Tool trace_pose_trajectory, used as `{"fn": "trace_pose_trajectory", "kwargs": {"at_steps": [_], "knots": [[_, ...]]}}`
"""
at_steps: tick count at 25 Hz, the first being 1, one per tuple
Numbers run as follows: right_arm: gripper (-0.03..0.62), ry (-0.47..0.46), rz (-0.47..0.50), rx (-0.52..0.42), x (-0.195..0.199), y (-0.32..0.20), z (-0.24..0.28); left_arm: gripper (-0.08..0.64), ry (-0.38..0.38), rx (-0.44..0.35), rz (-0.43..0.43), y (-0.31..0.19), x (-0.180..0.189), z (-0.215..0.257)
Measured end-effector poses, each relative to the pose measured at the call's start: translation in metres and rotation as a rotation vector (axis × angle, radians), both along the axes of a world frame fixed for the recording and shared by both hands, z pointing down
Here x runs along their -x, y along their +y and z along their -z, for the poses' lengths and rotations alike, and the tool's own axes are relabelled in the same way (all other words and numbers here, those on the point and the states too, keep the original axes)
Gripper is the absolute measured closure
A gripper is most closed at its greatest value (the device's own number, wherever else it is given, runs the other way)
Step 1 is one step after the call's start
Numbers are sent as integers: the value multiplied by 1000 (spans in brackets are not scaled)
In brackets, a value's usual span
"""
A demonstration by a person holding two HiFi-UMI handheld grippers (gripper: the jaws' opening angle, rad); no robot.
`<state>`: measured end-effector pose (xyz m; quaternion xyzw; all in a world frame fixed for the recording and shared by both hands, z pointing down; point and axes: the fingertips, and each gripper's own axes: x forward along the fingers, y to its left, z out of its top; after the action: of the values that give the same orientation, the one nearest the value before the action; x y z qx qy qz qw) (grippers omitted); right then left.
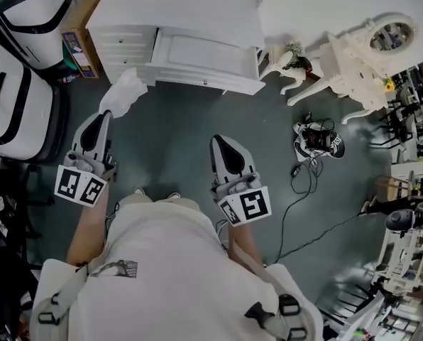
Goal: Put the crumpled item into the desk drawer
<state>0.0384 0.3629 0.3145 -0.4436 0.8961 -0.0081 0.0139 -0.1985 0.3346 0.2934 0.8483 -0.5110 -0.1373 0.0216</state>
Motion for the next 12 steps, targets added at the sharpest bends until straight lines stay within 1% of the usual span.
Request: {"fn": "trace_pose_trajectory", "kwargs": {"at_steps": [5,9,12], "knots": [[583,-1,23,24,-11,-5,-14,545,-18,14,31,2,-6,-7],[583,-6,51,83,-8,-10,-35,545,-38,61,63,4,3,-22],[583,-6,65,102,-2,-24,-42,544,-24,89,70,-11,8,-33]]}}
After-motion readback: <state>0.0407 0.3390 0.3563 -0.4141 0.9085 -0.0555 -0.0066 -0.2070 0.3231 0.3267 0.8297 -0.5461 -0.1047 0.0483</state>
